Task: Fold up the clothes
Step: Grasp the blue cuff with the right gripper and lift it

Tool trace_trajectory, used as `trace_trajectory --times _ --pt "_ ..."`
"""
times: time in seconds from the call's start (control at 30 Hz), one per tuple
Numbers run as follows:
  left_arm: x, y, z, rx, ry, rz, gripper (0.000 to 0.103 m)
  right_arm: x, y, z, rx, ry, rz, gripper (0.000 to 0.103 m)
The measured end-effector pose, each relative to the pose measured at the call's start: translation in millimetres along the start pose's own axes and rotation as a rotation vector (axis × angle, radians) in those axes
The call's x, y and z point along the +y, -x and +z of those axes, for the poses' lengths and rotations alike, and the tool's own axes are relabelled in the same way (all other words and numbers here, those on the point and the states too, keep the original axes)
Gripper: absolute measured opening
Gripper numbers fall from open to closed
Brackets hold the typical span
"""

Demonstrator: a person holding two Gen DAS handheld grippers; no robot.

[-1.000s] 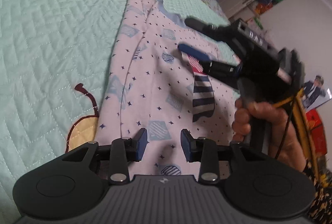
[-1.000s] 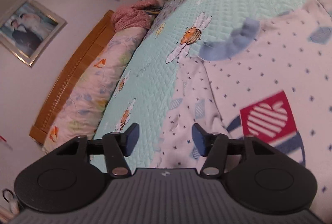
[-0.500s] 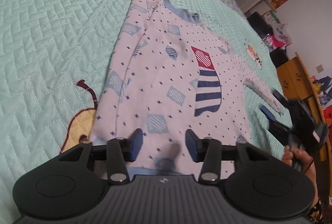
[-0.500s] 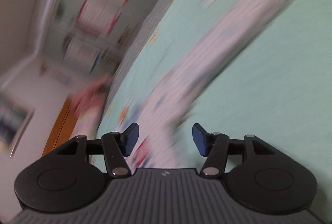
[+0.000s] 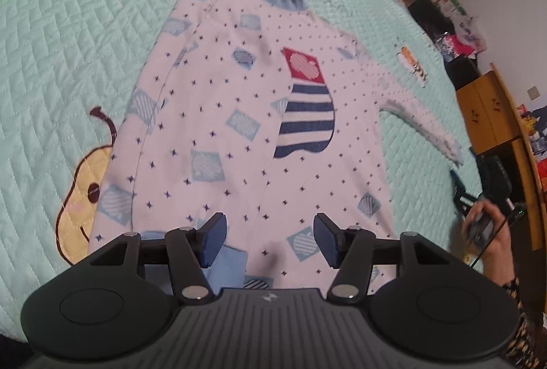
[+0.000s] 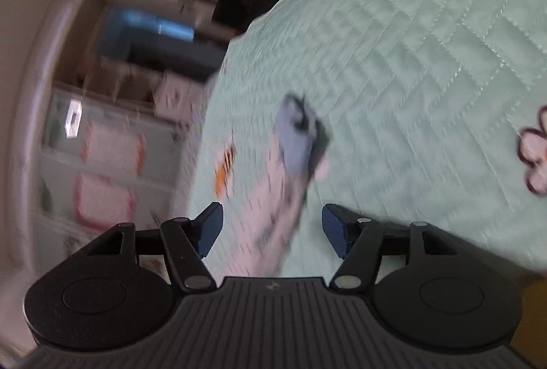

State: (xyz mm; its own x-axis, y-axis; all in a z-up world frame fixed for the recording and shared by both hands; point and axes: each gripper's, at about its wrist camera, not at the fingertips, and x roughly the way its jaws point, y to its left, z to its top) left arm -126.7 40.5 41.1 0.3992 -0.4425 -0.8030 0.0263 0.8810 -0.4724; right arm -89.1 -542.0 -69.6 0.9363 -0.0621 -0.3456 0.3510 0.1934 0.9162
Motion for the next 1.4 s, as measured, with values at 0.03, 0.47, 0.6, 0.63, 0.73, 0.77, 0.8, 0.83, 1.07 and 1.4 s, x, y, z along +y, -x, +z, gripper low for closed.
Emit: trace_trajectory --times 0.03,0.47,0.6,0.63,0.73,0.77,0.8,0.83,1.07,1.4 --pt "-1 -2 -1 0.003 -0.002 0.003 0.059 0 -6 3 -0.007 -0.01 0.001 0.065" --pt "1 -7 -4 0.024 0.019 -0.009 0.061 36 -50 23 0.048 0.318 -0.116 0.037" --pt "7 -7 -2 0.026 0.041 -0.031 0.061 47 -44 11 0.099 0.399 -0.087 0.019" --pt "8 -7 -2 0.026 0.045 -0.036 0.061 54 -42 5 0.106 0.431 -0.077 0.019" --pt "10 -4 -1 0.02 0.05 -0.062 0.061 79 -34 -18 0.138 0.516 -0.008 0.019" --pt "11 -3 -1 0.016 0.053 -0.077 0.061 89 -32 -27 0.152 0.541 0.025 0.019" --pt "12 -1 0 0.009 0.063 -0.102 0.061 101 -28 -38 0.169 0.568 0.064 0.019" --pt "14 1 1 0.001 0.074 -0.131 0.061 114 -24 -51 0.189 0.601 0.105 0.019" --pt "28 6 9 -0.06 0.185 -0.284 0.064 179 21 -187 0.437 1.053 0.4 0.019" --pt "22 -26 33 -0.044 0.344 -0.442 0.07 137 51 -242 0.573 1.146 0.363 0.019"
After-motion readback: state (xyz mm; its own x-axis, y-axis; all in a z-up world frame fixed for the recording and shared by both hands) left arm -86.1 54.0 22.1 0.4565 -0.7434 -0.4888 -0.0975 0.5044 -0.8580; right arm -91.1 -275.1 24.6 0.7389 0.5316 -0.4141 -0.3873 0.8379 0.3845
